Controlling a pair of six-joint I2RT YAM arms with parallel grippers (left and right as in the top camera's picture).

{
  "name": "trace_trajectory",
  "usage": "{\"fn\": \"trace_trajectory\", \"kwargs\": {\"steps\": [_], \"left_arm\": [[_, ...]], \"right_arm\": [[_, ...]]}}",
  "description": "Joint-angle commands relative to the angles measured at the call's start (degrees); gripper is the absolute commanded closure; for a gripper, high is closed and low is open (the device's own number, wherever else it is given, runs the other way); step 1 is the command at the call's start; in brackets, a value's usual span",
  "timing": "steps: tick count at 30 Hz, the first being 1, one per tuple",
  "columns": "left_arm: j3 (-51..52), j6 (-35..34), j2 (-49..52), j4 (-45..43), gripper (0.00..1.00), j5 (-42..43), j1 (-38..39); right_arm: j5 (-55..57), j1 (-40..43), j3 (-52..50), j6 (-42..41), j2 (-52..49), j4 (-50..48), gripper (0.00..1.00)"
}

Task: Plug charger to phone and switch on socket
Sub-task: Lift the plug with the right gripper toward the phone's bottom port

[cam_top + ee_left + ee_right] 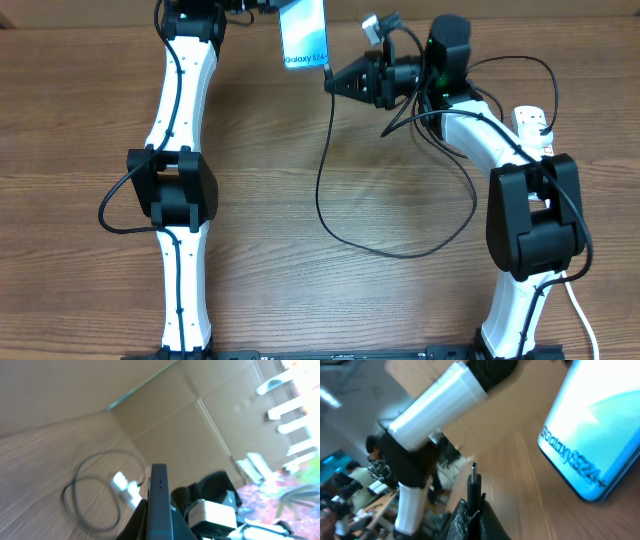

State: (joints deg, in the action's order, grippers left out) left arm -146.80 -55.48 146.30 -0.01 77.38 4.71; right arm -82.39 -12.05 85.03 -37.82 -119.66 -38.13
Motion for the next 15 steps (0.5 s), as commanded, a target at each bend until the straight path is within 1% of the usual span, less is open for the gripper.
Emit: {"fn": "trace_trajectory", "kwargs": {"steps": [1,3,5,7,8,9,11,15], "left_arm": [[-1.4,-19.6,-0.3,-9.4,0.96,-1.0,-1.1],[-1.4,-24.8,-0.3,-15.5,0.95,-1.8,-1.5],[-1.4,-30.7,-0.3,-22.1,0.96,-2.5,-1.8],[-1.4,-36.5,-0.3,-27.5,0.96,-2.6,-2.1],[-1.4,-41.3,-0.3,-30.9,0.96,-2.7,-2.3],[-1.4,-43.5,-0.3,-32.5,0.96,-2.9,-2.3],[-1.4,-46.4,-0.3,-34.6,0.96,-3.5,-2.3],[-1.4,-47.8,-0.3,-34.4,0.96,-4.4,-2.1]], "right_arm": [[3.8,0.5,0.8,-24.8,0.0,-11.1,0.96],[5.3,0.7,0.8,-31.4,0.0,-16.9,0.96],[5.7,0.7,0.8,-35.4,0.0,-19.3,0.96],[5.3,0.7,0.8,-36.2,0.0,-18.7,0.96],[5.2,0.7,0.8,-35.9,0.0,-17.7,0.96],[5.2,0.7,0.8,-35.8,0.0,-17.2,0.96],[5.0,0.6,0.8,-35.7,0.0,-17.1,0.96],[4.7,0.0,0.8,-35.7,0.0,-17.1,0.96]]}}
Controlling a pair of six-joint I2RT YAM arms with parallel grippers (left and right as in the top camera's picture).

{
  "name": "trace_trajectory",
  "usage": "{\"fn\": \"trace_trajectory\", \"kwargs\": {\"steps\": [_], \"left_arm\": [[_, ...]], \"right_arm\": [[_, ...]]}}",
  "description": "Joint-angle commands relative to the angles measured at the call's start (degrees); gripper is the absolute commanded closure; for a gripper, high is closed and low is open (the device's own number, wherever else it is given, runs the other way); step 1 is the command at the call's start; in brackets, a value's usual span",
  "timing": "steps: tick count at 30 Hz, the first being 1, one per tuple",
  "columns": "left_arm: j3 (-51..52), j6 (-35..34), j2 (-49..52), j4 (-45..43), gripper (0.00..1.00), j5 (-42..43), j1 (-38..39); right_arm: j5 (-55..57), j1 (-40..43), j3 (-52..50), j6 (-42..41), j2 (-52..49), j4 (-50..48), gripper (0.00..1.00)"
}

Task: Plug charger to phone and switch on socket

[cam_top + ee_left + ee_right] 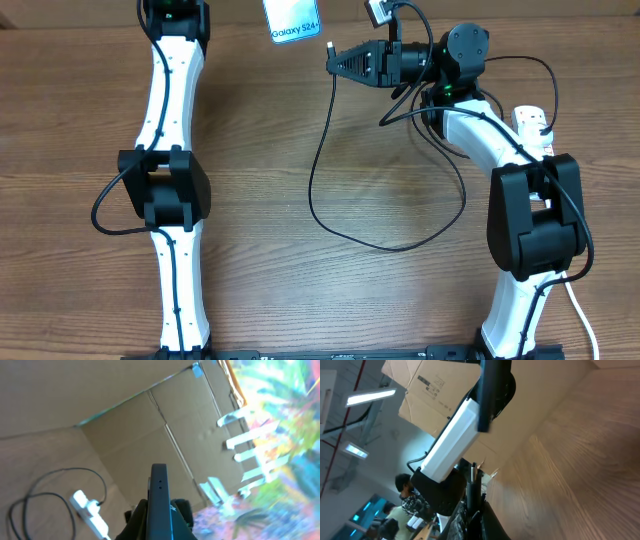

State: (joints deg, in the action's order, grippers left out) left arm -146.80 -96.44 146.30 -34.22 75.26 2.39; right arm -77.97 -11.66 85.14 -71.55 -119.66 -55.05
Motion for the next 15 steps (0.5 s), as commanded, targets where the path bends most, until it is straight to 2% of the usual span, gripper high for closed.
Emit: {"fn": "trace_trajectory", "kwargs": {"steps": [1,5,15], "left_arm": [[-1.4,-6.9,-0.3,0.0,0.96,-2.4,0.4],[-1.4,-6.3,-0.3,0.1,0.96,-4.1,1.2],[-1.4,2.1,-0.3,2.6,0.96,-6.3,1.7]], "right_arm": [[0.3,-0.5,0.7,-2.0,0.0,-0.2,0.96],[0.3,-1.1,0.7,-2.4,0.0,-0.1,0.96],[-0.1,-1.8,0.7,-2.4,0.0,0.0,0.96]]}}
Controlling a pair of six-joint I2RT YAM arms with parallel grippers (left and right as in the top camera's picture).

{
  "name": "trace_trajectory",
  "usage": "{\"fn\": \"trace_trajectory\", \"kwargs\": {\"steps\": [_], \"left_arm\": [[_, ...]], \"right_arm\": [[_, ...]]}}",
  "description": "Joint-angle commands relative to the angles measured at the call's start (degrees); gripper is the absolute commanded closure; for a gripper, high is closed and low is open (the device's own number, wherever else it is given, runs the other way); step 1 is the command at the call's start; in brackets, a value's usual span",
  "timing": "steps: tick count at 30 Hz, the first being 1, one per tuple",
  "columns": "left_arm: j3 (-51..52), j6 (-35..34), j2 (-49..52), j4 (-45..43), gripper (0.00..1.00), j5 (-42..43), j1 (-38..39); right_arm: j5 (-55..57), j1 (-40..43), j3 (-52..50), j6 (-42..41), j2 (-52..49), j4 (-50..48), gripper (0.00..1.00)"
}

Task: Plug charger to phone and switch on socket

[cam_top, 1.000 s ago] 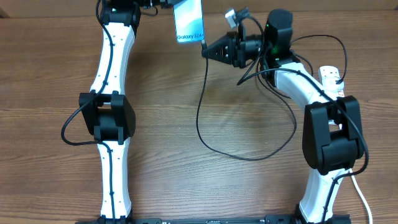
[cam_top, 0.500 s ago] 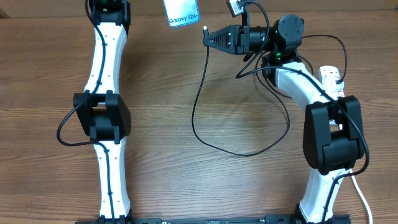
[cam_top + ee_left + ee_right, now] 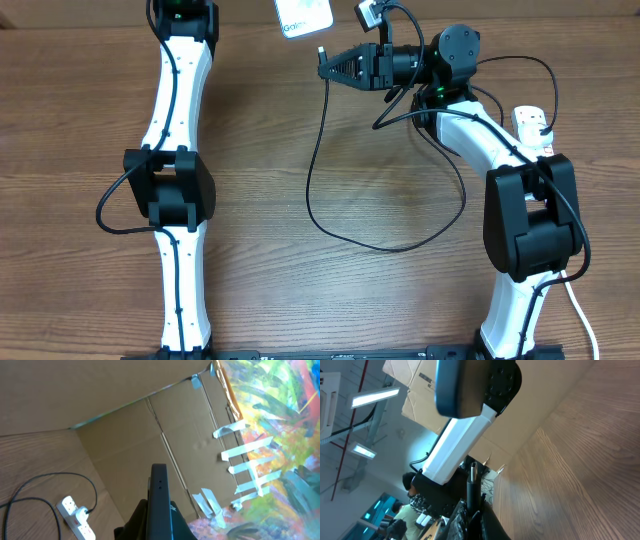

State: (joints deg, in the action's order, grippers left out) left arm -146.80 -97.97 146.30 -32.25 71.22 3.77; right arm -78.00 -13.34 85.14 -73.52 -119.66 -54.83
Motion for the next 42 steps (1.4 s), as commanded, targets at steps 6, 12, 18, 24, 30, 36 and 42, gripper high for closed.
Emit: {"fn": "trace_trajectory", "kwargs": {"steps": [6,12,18,24,30,36,42], "left_arm": [[-1.4,6.5,-0.3,5.5,0.96,-1.7,0.5],[-1.4,6.7,-0.3,5.5,0.96,-1.6,1.1],[-1.4,6.7,-0.3,5.5,0.96,-1.5,2.1],[-1.4,6.7,-0.3,5.5,0.96,-0.8,2.6],[-1.4,6.7,-0.3,5.5,0.96,0.7,2.6],[-1.4,6.7,-0.3,5.5,0.96,1.1,2.6],[-1.4,6.4,-0.3,5.5,0.96,1.9,2.7]], "right_arm": [[0.2,-0.1,0.7,0.0,0.0,-0.2,0.96],[0.2,-0.1,0.7,0.5,0.0,-0.2,0.96],[0.2,-0.1,0.7,0.5,0.0,-0.2,0.96],[0.3,0.0,0.7,0.5,0.0,-0.2,0.96],[0.4,0.8,0.7,1.4,0.0,-0.2,0.96],[0.5,1.2,0.7,1.4,0.0,-0.2,0.96],[0.9,1.2,0.7,2.0,0.0,-0.2,0.96]]}}
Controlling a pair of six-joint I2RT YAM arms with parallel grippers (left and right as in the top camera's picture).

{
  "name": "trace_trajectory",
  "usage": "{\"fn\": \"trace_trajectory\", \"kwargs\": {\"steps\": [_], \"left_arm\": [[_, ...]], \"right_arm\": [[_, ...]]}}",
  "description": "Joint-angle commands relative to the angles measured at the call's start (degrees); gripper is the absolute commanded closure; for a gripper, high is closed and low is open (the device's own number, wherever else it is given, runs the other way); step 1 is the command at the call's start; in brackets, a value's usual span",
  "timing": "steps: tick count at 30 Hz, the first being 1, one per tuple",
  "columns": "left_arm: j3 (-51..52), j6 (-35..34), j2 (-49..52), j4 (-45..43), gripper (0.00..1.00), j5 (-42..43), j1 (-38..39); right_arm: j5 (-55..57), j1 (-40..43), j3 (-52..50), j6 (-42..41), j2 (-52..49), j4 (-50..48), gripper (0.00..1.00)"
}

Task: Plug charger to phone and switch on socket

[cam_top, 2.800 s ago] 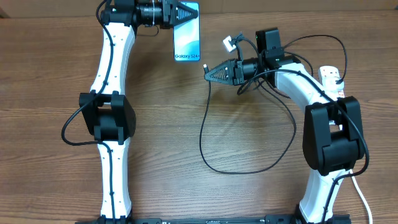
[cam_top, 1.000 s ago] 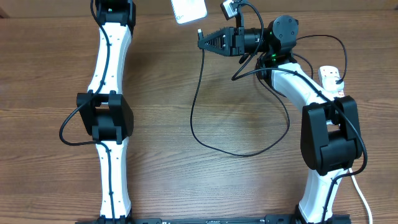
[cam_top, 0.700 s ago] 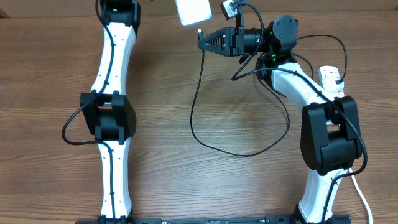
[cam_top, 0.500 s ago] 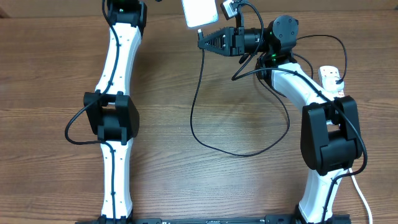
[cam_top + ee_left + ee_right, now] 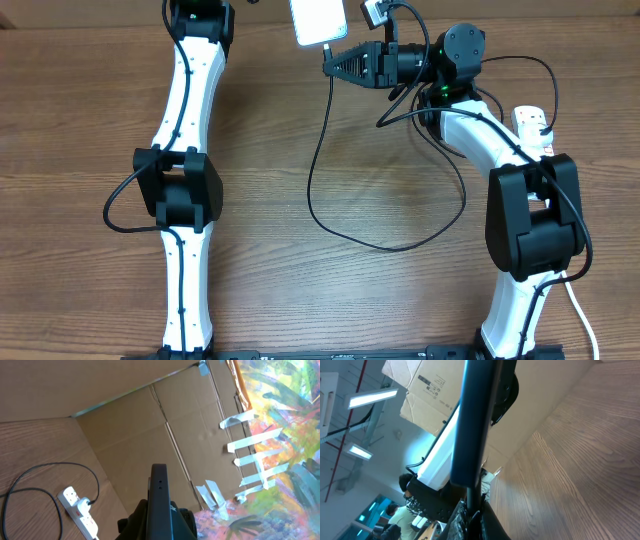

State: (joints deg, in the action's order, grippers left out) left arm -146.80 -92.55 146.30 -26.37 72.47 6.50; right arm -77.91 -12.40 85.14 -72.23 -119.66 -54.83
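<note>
The phone [image 5: 320,20], screen white in the overhead view, hangs above the table's far edge, with my left gripper [image 5: 159,516] shut on its lower part; its dark edge [image 5: 159,490] faces the left wrist camera. My right gripper [image 5: 335,63] is shut on the black charger plug [image 5: 472,499], just right of the phone's lower end. In the right wrist view the phone's edge [image 5: 475,420] stands directly over the plug, whose metal tip is hidden against it; whether it is inserted cannot be told. The white socket strip [image 5: 533,124] lies at the far right.
The black charger cable [image 5: 318,190] hangs from the plug, loops over the table's middle and runs to the socket strip [image 5: 77,508], where a white adapter sits. Cardboard walls stand behind the table. Both white arms reach along the table's sides.
The phone has shifted right and now shows a plain white screen. The plug's bare tip, which stood apart below and right of the phone, now sits hidden at the phone's lower end.
At first the phone hung beside my right gripper, the plug's tip bare and off to its side. Then the phone stood higher and further left, apart from the plug. It then came nearer, and now its end meets the plug's tip.
</note>
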Motion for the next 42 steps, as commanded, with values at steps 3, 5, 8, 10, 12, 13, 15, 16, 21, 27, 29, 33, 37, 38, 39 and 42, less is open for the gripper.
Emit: {"fn": "trace_trajectory", "kwargs": {"steps": [3,5,8,10,12,13,15,16,21,27,29,33,37,38,39,42], "left_arm": [[-1.4,1.0,-0.3,-0.4,0.96,0.7,0.0],[-1.4,1.0,-0.3,-0.4,0.96,0.7,0.2],[-1.4,1.1,-0.3,-0.4,0.96,0.7,0.5],[-1.4,1.1,-0.3,-0.4,0.96,0.6,0.8],[-1.4,1.0,-0.3,-0.4,0.96,0.6,0.9],[-1.4,1.0,-0.3,-0.4,0.96,0.6,1.0],[-1.4,1.0,-0.3,-0.4,0.96,0.7,1.1],[-1.4,1.0,-0.3,-0.4,0.96,0.7,1.2],[-1.4,1.0,-0.3,-0.4,0.96,1.1,1.5],[-1.4,1.1,-0.3,-0.4,0.96,3.0,1.6],[-1.4,1.1,-0.3,-0.4,0.96,3.5,1.9],[-1.4,1.2,-0.3,-0.4,0.96,3.8,2.8],[-1.4,1.3,-0.3,-0.4,0.96,4.0,3.6],[-1.4,1.4,-0.3,-0.4,0.96,4.1,3.7],[-1.4,1.8,-0.3,-0.4,0.96,4.2,3.8],[-1.4,3.7,-0.3,-0.4,0.96,5.3,3.8]], "right_arm": [[0.8,0.2,0.7,0.7,0.0,-0.2,0.96],[0.8,0.2,0.7,0.7,0.0,-0.2,0.96],[0.8,0.2,0.7,1.7,0.0,-0.2,0.96],[0.9,0.2,0.7,2.0,0.0,-0.1,0.96],[0.9,0.2,0.7,2.0,0.0,0.1,0.96],[0.9,0.2,0.7,2.0,0.0,0.1,0.96],[0.9,0.2,0.7,2.0,0.0,0.1,0.96],[0.9,0.2,0.7,2.0,0.0,0.1,0.96],[0.9,0.2,0.7,2.0,0.0,0.1,0.96],[1.2,0.3,0.7,2.0,0.0,0.1,0.96],[1.4,0.3,0.7,2.0,0.0,0.1,0.96],[2.0,0.3,0.7,2.0,0.0,0.1,0.96],[2.1,0.3,0.7,2.2,0.0,0.1,0.96],[2.1,0.3,0.7,2.2,0.0,0.1,0.96],[2.3,0.3,0.7,2.2,0.0,0.1,0.96],[2.7,0.3,0.7,2.3,0.0,0.1,0.96]]}}
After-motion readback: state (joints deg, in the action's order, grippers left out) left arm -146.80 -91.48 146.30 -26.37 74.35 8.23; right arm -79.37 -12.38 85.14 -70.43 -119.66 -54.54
